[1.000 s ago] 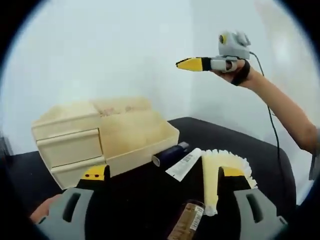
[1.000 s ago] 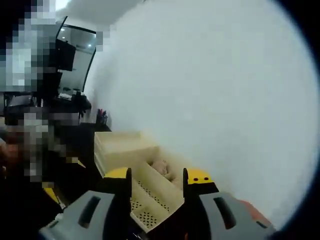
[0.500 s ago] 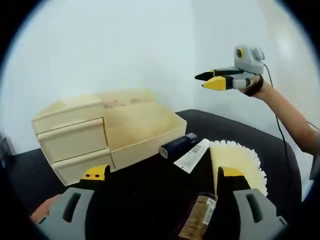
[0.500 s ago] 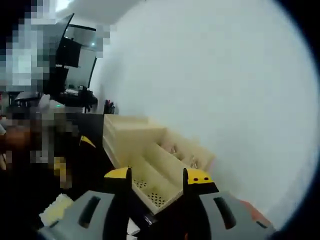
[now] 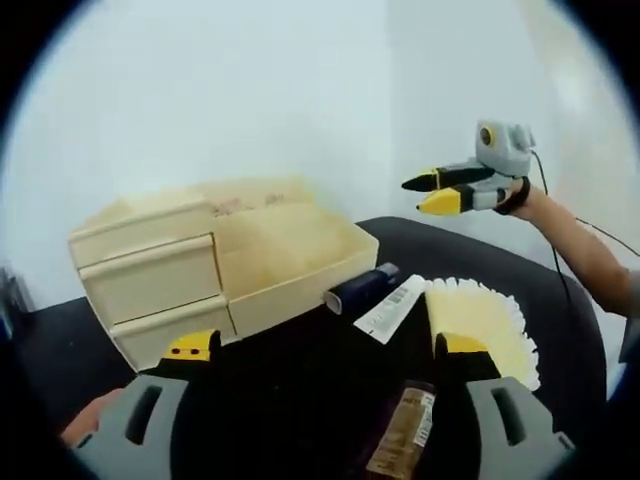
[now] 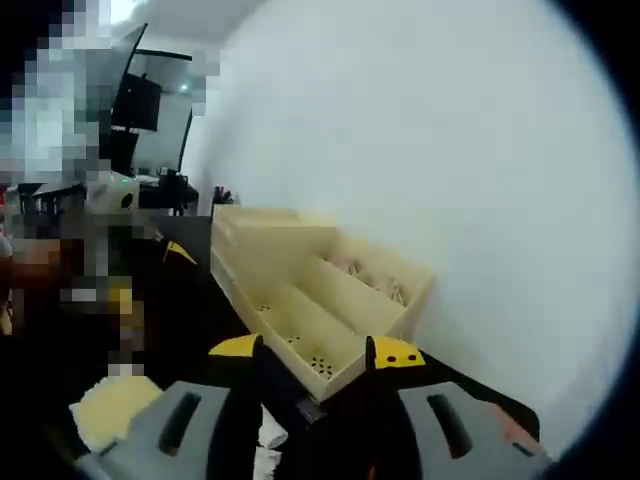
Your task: Open the drawer, pick up the cosmetic bottles from the table one by one, place them into the drawer, release the gripper, close the drawer, and move the gripper away
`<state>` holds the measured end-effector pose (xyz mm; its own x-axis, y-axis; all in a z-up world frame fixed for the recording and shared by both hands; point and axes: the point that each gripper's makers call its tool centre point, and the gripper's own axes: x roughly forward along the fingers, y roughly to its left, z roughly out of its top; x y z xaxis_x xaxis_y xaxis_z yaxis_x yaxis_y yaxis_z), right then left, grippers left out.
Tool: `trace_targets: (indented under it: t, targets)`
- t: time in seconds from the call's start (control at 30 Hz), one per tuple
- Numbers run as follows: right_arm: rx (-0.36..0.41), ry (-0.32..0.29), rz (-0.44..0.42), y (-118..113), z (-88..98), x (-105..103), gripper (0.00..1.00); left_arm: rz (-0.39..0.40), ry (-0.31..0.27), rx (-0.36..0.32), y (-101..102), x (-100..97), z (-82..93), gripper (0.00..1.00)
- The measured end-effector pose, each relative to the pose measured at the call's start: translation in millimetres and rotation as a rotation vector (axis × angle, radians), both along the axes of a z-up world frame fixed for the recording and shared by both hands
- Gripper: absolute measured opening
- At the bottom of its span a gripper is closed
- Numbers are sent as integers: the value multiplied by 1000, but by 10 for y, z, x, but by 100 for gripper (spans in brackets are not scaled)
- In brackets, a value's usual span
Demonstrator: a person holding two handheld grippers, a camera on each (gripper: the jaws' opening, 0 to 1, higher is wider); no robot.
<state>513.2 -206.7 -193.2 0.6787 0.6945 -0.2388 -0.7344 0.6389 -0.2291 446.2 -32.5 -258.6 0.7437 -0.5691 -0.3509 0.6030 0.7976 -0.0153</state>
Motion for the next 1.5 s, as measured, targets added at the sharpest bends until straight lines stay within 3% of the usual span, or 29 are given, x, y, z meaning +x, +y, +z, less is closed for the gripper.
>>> trace_targets:
  t: [0.43,0.73,0.87,1.2,1.47,1.5]
  targets:
    - [33,57,-35,-168,-442,223,30,1,0,37,8,19,-73,81]
    - [145,142,-33,-251,-711,293,19,5,3,44,-4,21,-108,81]
    - [125,160,-31,-253,-871,299,19,-7,5,49,-82,6,-132,81]
    - [192,203,69,-134,-914,249,19,-19,7,85,-111,-9,-181,81]
    - [179,249,90,-124,-1104,276,19,-17,12,91,-104,13,-209,81]
    - [209,255,118,-95,-1084,240,19,-18,12,93,-102,13,-214,81]
